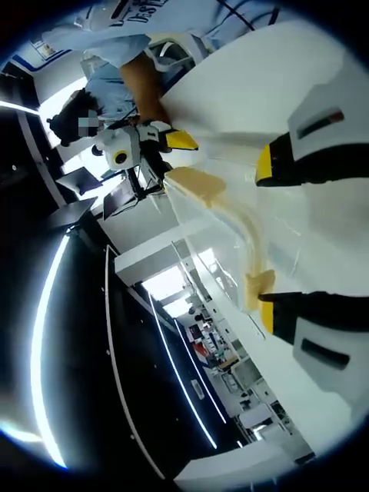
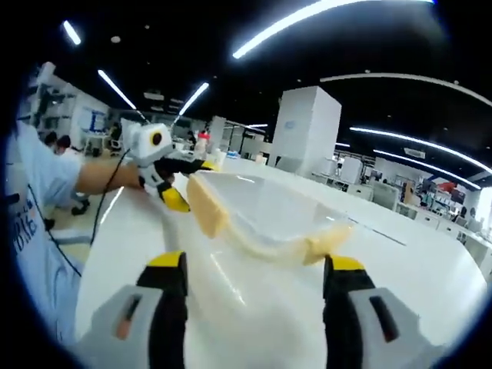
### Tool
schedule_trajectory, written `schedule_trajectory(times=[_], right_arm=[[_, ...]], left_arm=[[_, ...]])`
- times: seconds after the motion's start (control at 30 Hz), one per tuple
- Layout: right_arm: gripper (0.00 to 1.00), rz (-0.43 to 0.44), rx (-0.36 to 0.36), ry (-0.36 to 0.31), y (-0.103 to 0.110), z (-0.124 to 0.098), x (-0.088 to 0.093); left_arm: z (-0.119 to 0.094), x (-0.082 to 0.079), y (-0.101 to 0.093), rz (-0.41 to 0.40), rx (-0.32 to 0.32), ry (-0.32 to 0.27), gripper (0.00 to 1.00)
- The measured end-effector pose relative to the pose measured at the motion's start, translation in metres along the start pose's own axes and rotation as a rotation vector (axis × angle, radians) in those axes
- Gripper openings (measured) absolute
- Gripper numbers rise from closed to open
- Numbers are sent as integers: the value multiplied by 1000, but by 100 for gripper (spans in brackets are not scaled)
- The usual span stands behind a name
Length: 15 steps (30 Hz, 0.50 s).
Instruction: Snap each plastic latch of the storage box into its locked position after aligning the lid with the box until every specified latch is closed and the lid sits flush.
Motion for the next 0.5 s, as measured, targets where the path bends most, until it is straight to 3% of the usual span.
schedule_trajectory(times=[0.1, 0.17, 0.3, 0.5], right_arm=[[72, 123, -26, -47, -5, -1, -2], [71, 161, -20, -61, -7, -3, -3], [70, 192, -11, -72, -8, -2, -5], [62, 233, 20, -82, -11, -1, -5]], left_arm=[[0, 0, 0, 1, 0, 1, 55], [0, 0, 1, 1, 0, 1, 55], [1, 0, 1, 1, 1, 1, 55], [1, 0, 3, 2, 1, 1, 55]])
Point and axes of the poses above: the point that each gripper's makers call its tool centre point, and the gripper's own axes: z roughly forward along the fingers, y roughly to its left, x roughly out of its underside, the point moved 10 cm from there along -z, roughly backward along the fingers, and after that the axes turned 5 degrees about -y, right-handed, at the moved point
